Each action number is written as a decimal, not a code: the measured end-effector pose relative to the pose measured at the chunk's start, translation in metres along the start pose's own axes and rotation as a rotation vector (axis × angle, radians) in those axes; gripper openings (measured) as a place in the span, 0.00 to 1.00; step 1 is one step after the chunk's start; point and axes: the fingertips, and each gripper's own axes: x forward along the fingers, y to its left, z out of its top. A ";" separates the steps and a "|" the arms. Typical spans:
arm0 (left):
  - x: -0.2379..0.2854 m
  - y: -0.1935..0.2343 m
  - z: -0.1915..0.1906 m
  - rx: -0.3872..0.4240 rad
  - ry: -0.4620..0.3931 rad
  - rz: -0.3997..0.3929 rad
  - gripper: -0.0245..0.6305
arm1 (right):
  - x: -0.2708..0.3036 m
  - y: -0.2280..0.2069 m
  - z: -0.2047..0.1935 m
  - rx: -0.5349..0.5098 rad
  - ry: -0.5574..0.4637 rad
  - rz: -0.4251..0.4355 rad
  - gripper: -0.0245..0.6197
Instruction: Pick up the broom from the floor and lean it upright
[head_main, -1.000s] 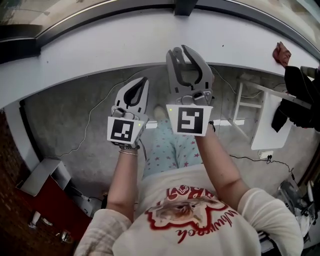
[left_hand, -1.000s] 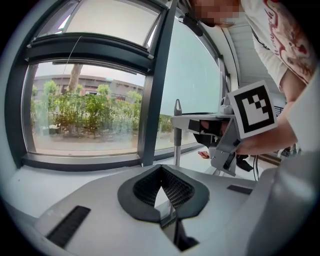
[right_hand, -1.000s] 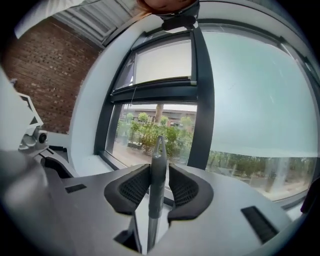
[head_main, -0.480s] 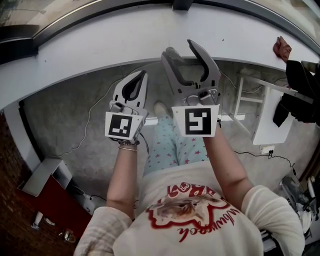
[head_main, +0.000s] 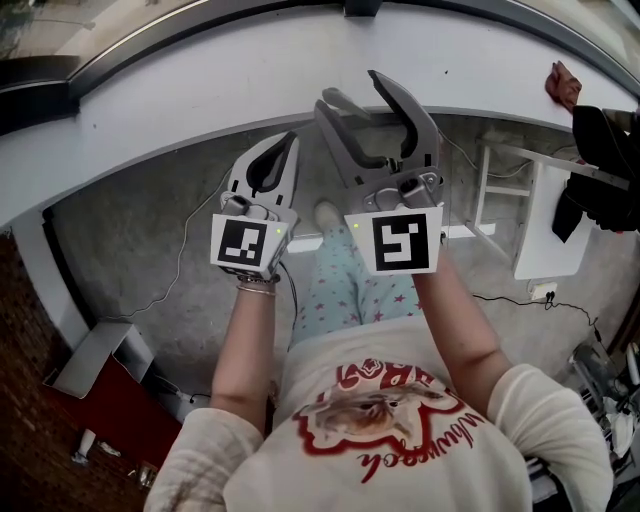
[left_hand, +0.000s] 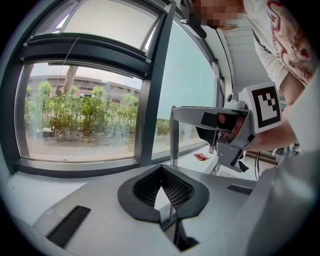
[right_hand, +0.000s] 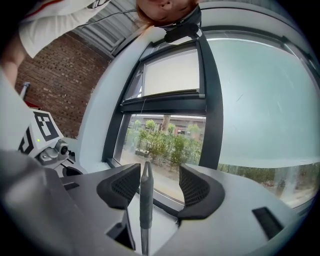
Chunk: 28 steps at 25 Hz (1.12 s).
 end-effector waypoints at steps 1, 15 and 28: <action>-0.001 0.001 0.000 0.003 0.003 -0.003 0.06 | 0.000 0.002 0.002 -0.002 -0.001 0.004 0.40; -0.014 0.012 -0.011 -0.011 0.062 0.001 0.06 | -0.020 0.012 0.048 0.110 -0.147 0.009 0.41; -0.044 0.013 0.016 0.013 -0.053 0.001 0.06 | -0.054 -0.022 0.035 0.129 -0.094 -0.139 0.29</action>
